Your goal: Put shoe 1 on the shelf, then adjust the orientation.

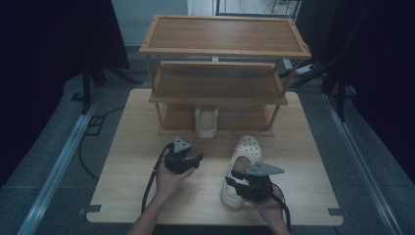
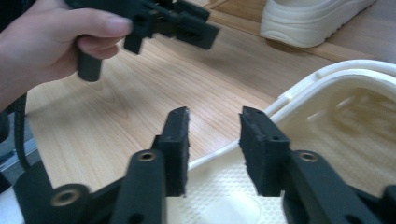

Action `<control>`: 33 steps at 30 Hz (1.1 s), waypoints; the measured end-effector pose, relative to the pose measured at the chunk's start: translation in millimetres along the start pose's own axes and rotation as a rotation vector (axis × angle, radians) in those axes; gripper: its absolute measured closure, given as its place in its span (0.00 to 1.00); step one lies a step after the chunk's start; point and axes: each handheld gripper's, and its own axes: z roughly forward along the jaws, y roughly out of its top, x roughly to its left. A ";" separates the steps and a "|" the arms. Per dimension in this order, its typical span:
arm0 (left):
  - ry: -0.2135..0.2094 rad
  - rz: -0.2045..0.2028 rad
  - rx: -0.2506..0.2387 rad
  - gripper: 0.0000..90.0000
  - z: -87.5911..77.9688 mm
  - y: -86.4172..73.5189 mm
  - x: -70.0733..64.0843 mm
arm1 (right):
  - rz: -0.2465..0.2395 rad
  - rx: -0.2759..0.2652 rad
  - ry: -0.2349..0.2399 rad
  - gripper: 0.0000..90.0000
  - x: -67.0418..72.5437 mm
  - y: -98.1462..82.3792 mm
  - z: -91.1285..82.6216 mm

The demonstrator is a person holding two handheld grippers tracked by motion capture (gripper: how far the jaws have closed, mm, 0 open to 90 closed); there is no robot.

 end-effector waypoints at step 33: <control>-0.075 -0.070 0.035 0.39 -33.4 -27.0 15.4 | -0.155 0.240 -0.034 0.98 28.6 -8.4 42.0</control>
